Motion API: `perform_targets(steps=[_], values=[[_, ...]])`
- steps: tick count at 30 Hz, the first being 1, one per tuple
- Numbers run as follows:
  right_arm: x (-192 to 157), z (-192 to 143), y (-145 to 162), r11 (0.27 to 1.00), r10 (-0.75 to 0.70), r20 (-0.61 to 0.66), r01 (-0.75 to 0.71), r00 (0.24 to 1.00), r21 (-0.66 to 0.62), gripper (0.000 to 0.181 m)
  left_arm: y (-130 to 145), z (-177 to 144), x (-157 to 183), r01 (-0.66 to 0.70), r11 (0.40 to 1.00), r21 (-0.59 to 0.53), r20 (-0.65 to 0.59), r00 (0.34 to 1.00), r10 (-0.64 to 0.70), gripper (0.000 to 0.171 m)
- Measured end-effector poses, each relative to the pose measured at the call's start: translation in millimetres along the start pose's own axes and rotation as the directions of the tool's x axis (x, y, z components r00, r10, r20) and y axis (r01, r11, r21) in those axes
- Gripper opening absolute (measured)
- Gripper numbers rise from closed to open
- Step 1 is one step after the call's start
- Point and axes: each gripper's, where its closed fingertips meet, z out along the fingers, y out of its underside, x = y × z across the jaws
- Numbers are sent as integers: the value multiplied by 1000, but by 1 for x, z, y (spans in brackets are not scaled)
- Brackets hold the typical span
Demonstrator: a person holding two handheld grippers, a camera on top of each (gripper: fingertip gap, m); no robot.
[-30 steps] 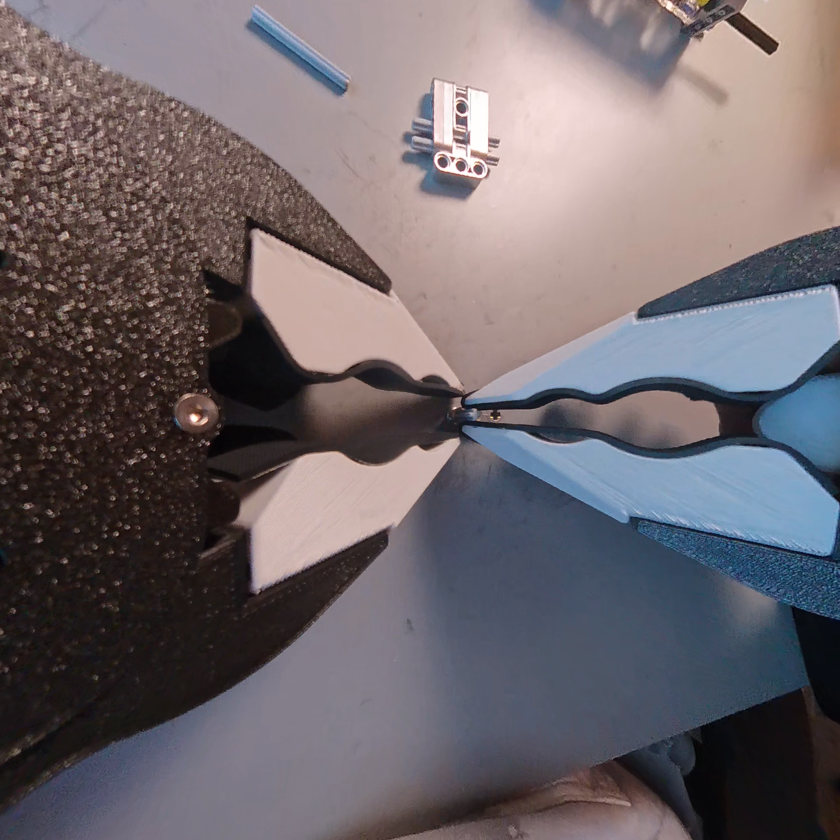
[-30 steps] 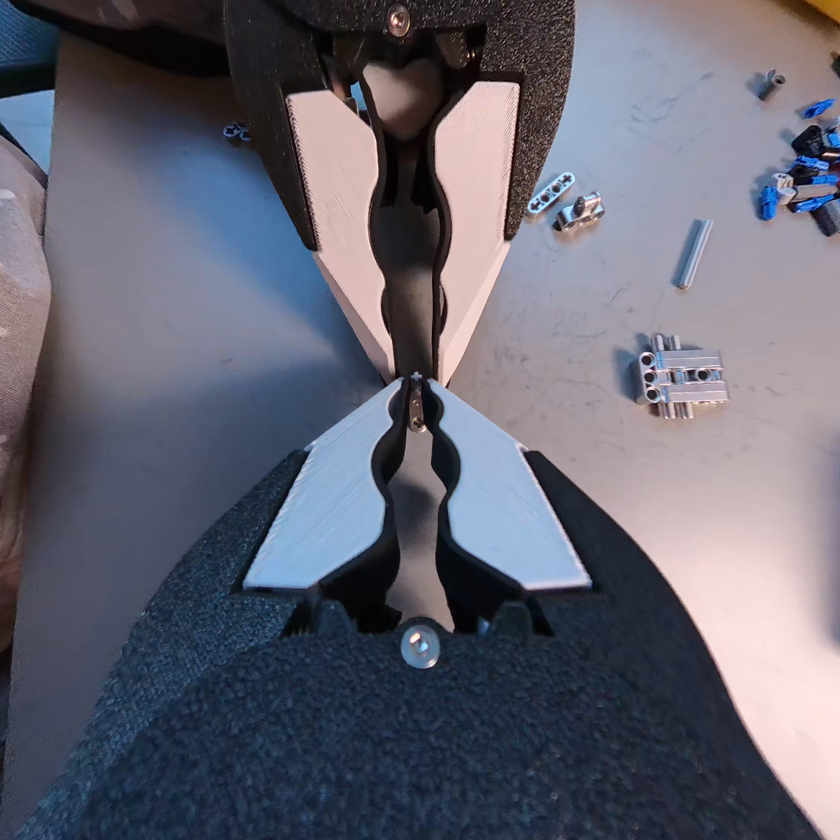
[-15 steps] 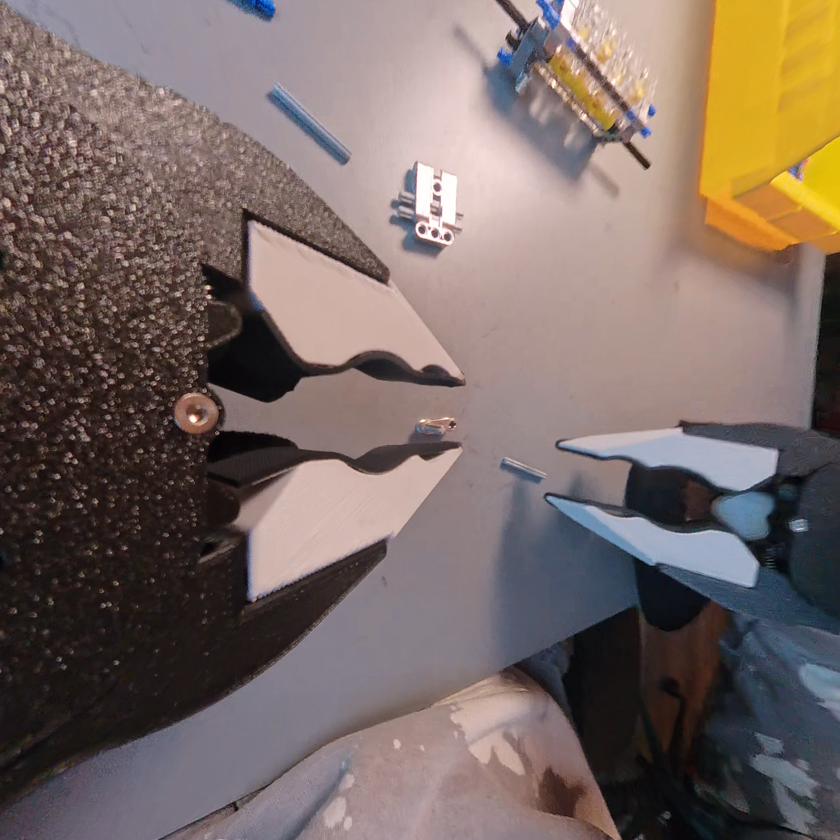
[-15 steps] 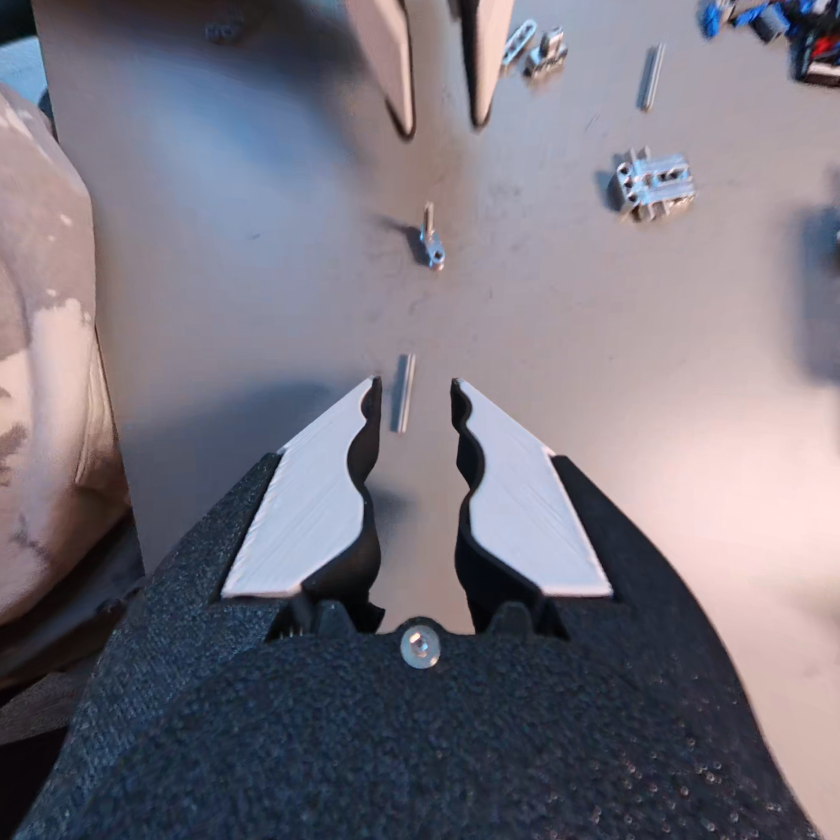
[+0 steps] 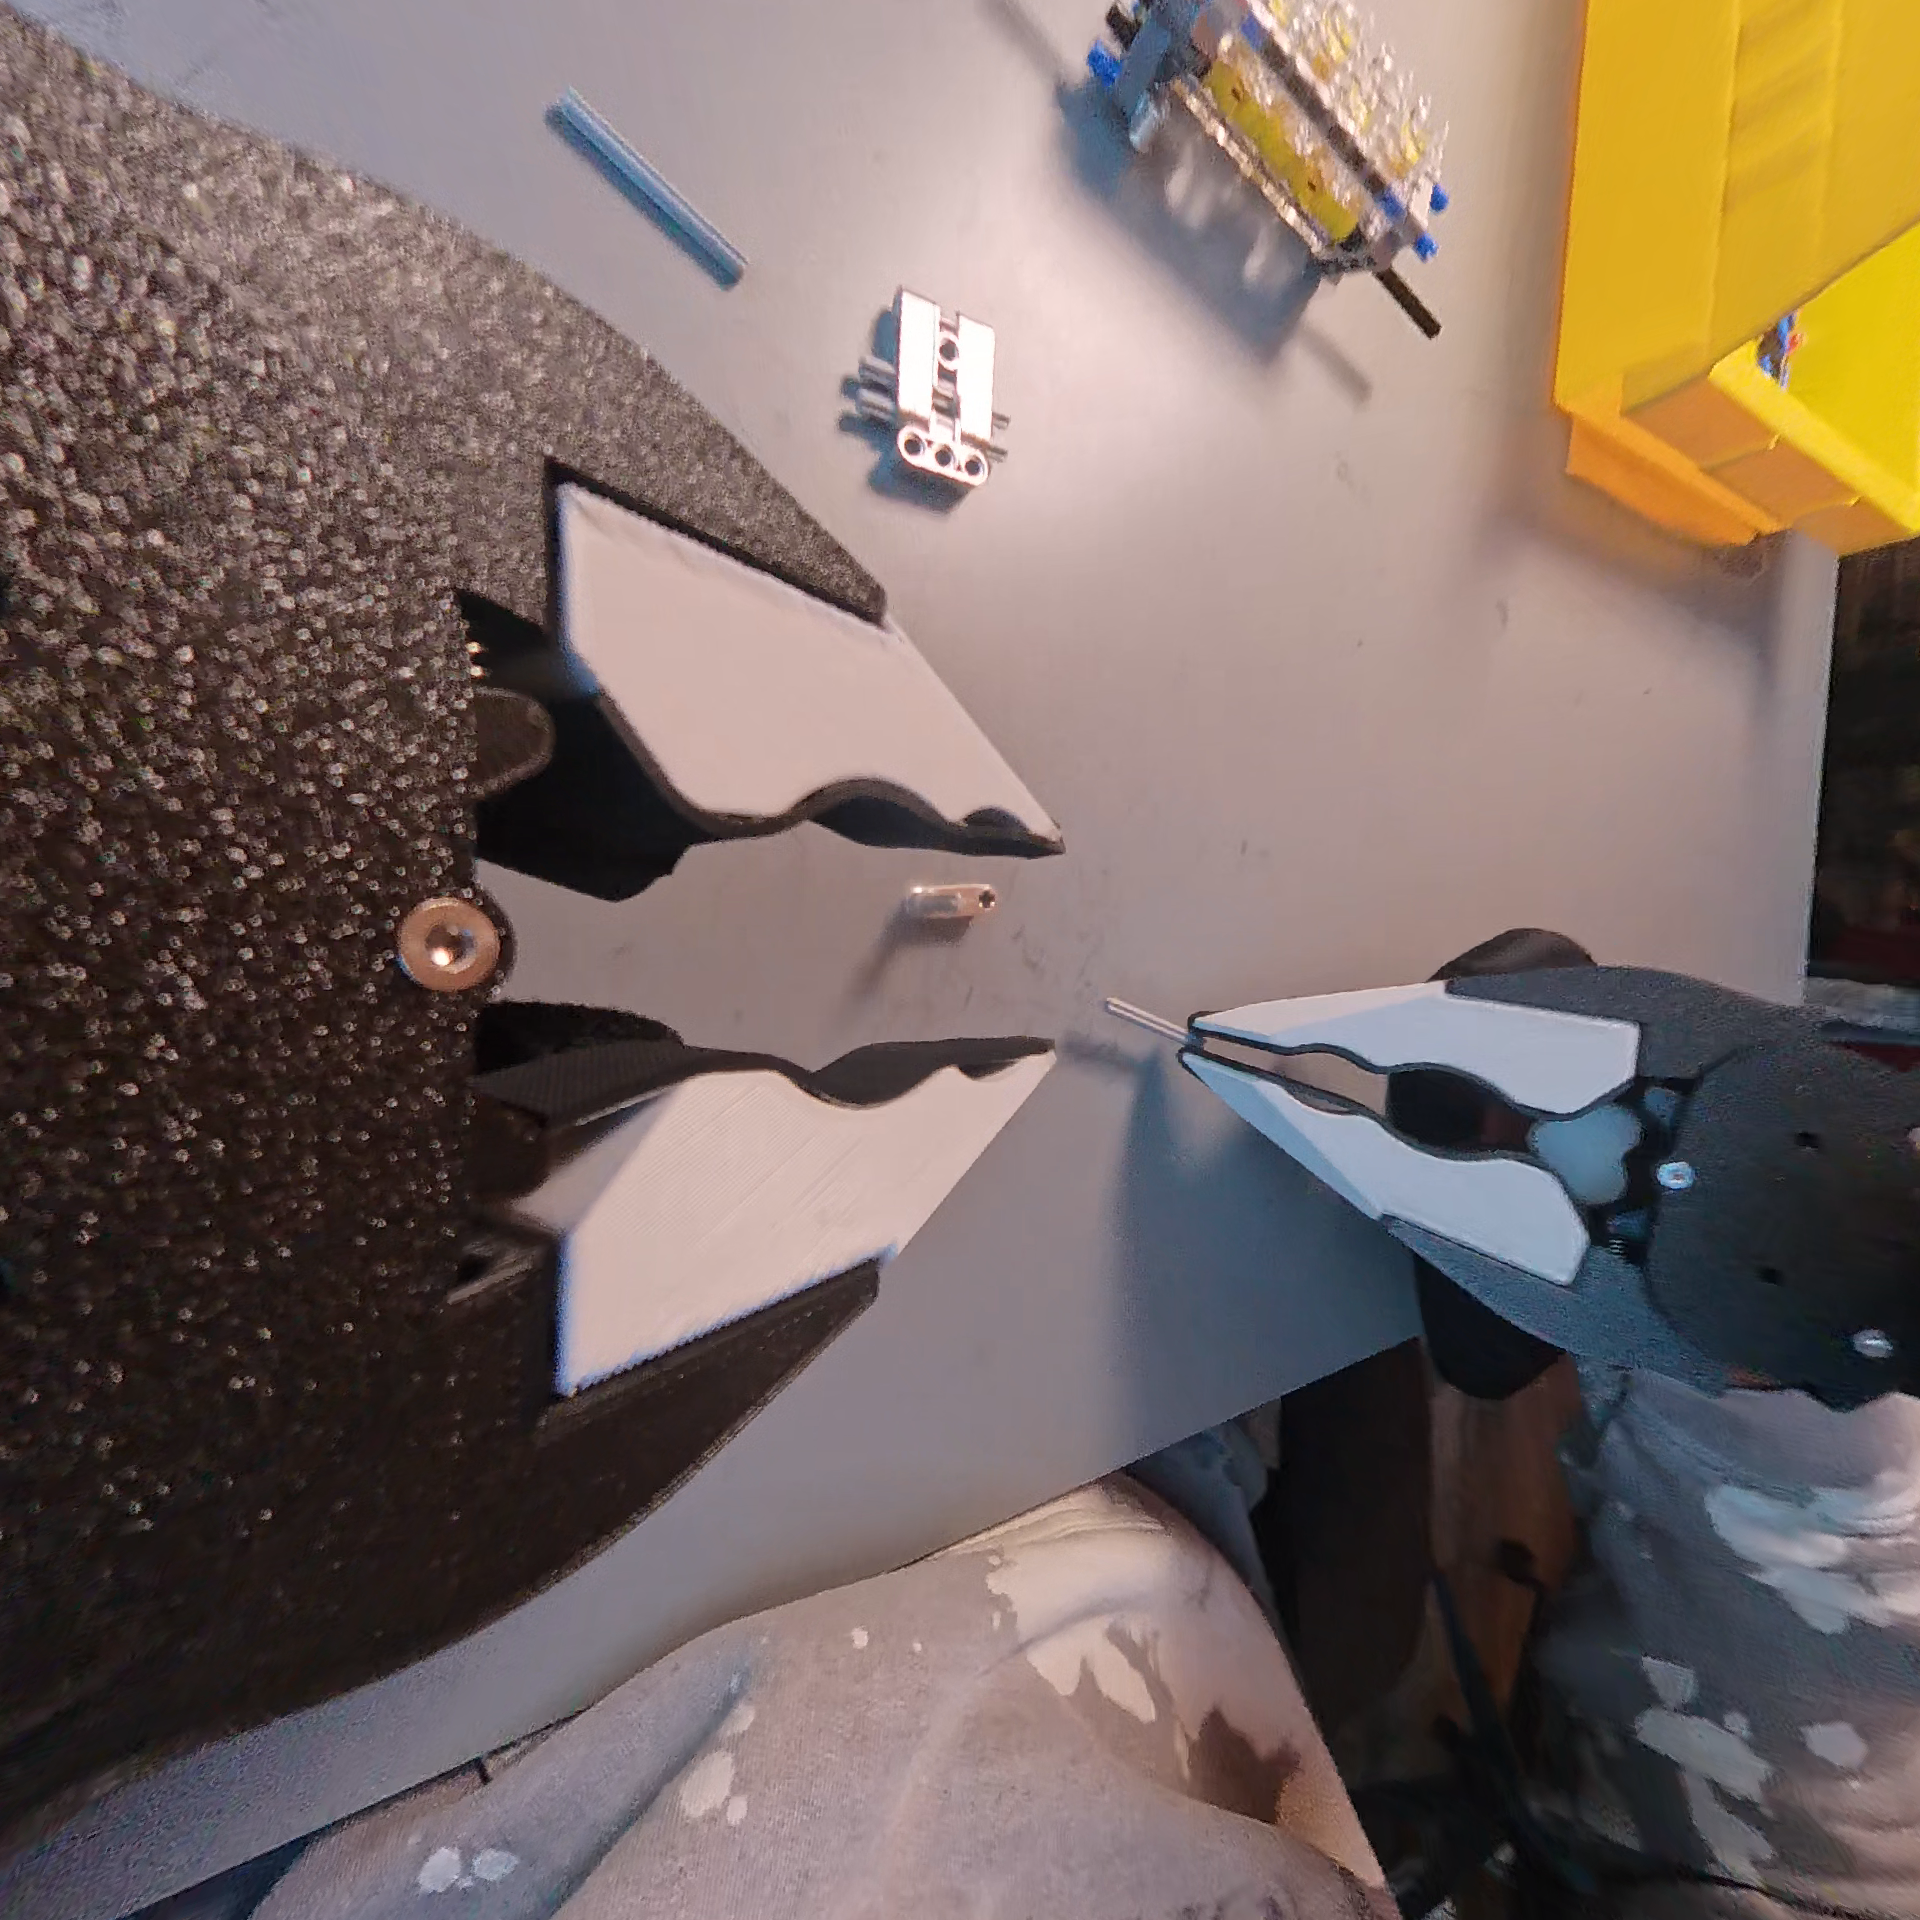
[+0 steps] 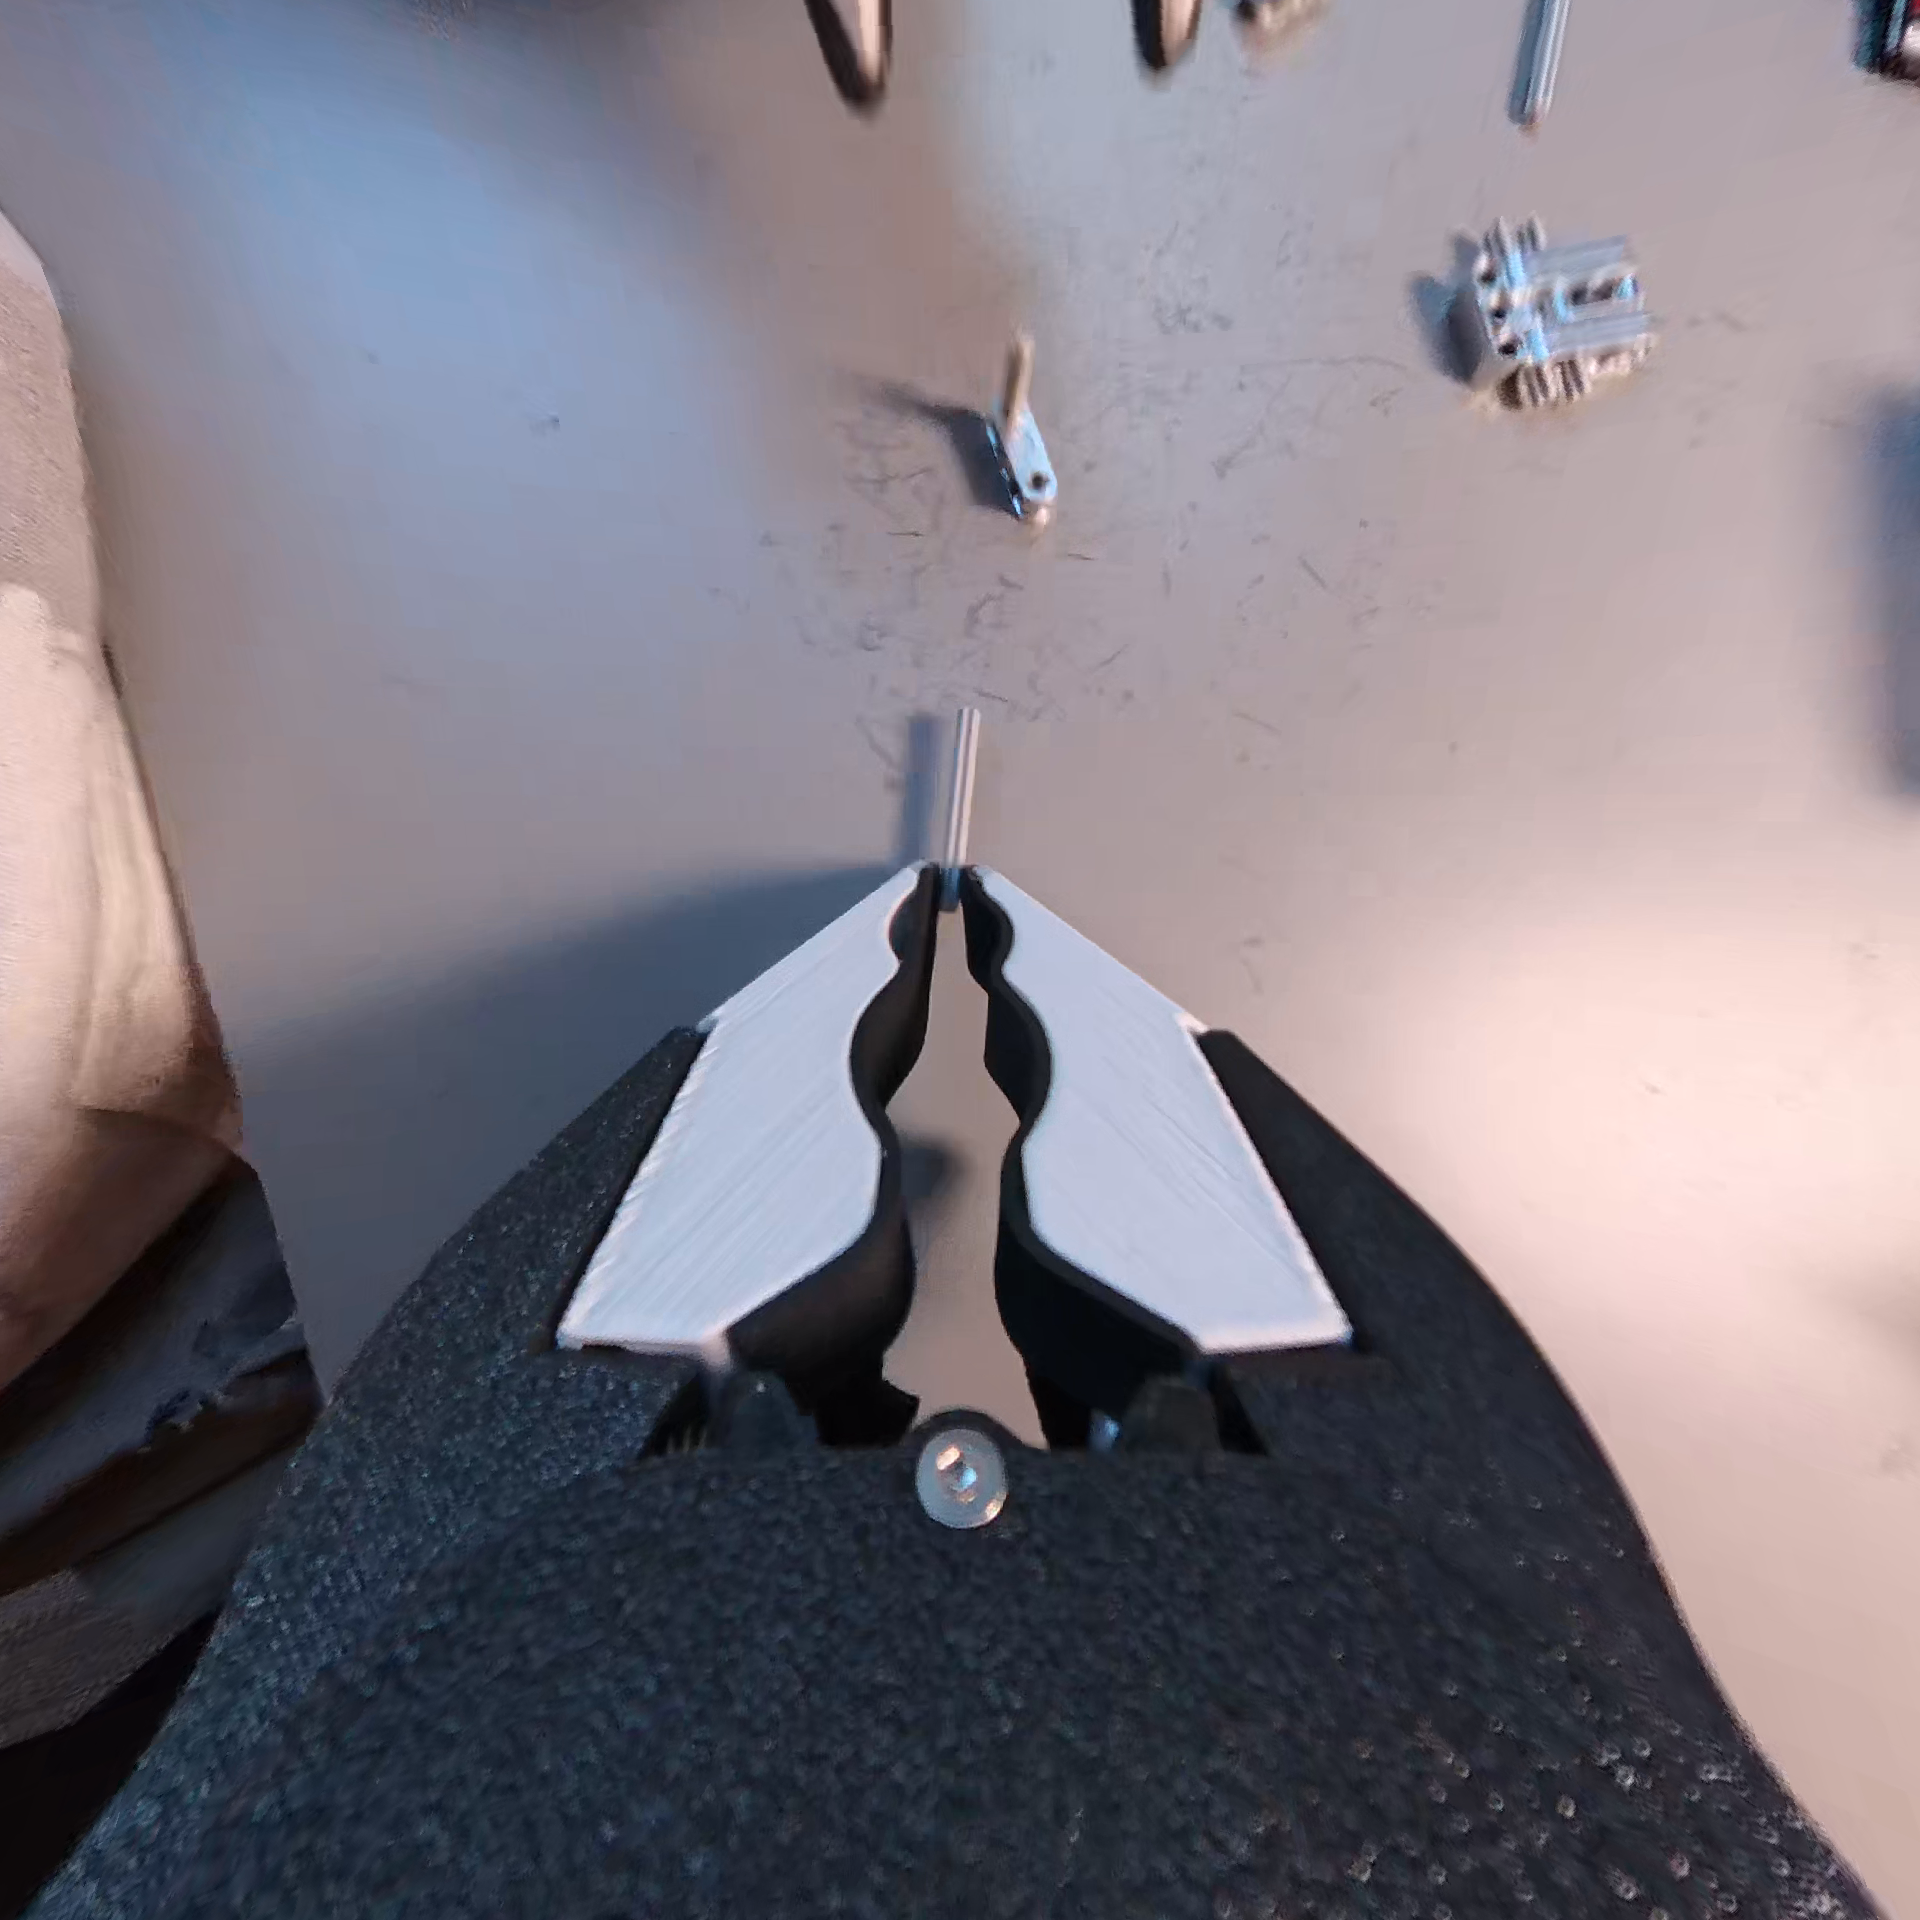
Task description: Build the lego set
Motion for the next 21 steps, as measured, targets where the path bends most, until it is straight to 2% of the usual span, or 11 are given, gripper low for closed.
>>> perform_targets(steps=[3, 7, 14, 21], values=[[-8, -9, -30, 992, -27, 30, 23, 999, 127, 2, 1, 12, 16, -44, 999, -22, -33, 999, 43, 29], [-12, -16, -57, 979, -75, 26, 68, 997, 192, 2, -4, 18, 30, -89, 996, -13, -62, 994, 88, 20], [-20, -14, -73, 971, -135, 37, 124, 990, 203, 2, -7, 15, 33, -143, 990, -1, -48, 989, 143, 3], [-19, -25, -83, 960, -131, 20, 122, 991, 251, 2, -11, 12, 34, -147, 989, 19, -54, 988, 148, 3]])
